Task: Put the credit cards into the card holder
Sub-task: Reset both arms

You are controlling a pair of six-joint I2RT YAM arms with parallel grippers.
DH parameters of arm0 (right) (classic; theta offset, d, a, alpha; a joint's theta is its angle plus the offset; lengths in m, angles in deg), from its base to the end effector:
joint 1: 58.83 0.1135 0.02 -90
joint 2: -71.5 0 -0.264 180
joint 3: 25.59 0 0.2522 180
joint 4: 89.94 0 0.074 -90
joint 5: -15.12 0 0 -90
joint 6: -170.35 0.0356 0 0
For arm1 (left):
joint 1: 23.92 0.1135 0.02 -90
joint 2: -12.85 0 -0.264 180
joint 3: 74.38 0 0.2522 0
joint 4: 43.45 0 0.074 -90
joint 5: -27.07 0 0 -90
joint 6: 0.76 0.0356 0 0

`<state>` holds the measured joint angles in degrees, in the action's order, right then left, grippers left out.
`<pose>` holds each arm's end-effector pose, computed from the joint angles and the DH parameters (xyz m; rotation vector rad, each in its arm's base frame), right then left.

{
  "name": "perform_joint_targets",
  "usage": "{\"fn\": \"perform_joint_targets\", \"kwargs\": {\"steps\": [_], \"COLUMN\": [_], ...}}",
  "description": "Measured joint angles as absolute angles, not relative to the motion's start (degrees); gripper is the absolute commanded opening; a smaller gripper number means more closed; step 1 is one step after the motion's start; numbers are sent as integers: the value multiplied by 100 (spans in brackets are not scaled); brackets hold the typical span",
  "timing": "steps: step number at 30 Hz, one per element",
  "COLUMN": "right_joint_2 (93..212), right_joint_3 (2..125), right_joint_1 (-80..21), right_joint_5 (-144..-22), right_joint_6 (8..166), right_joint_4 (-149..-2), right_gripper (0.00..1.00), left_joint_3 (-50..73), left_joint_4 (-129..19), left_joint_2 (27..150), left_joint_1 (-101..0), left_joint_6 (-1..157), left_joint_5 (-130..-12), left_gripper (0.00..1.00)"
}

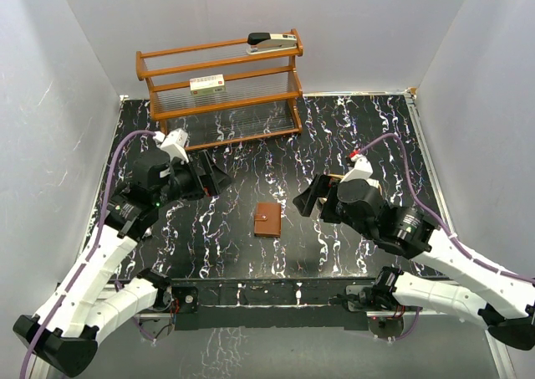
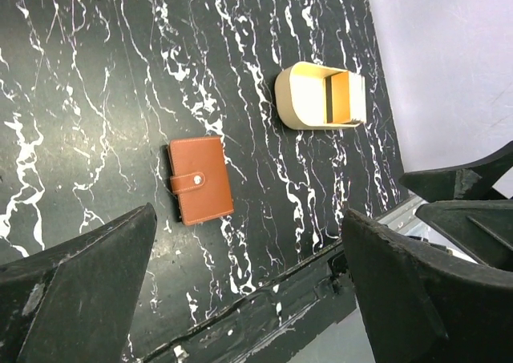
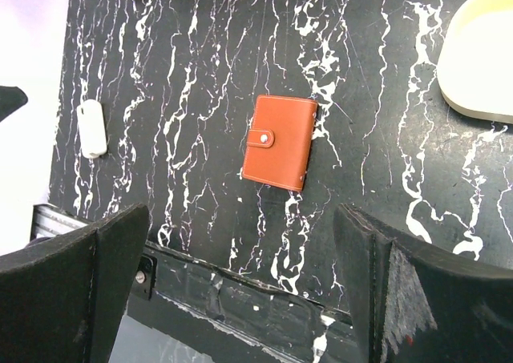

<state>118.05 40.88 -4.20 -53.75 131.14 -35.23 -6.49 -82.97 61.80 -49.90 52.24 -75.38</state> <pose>0.1052 0.1260 0.3299 0.1406 2.2044 0.6661 0.1647 -0.0888 0.3562 -0.0423 2.0386 -0.9248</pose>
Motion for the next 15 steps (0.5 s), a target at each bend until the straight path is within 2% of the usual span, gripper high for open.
{"fn": "perform_joint_targets", "kwargs": {"steps": [15], "right_joint_2": [11472], "right_joint_3": [4088], "right_joint_1": [-420], "right_joint_5": [-5336], "right_joint_6": [13131], "right_joint_4": [-3656], "right_gripper": [98], "left_joint_3": [-457], "left_joint_4": [-8321], "left_joint_2": [6178], "left_joint_1": [-4990], "left_joint_6": [5478], "left_joint_5": [-7376], "left_gripper": [99]}}
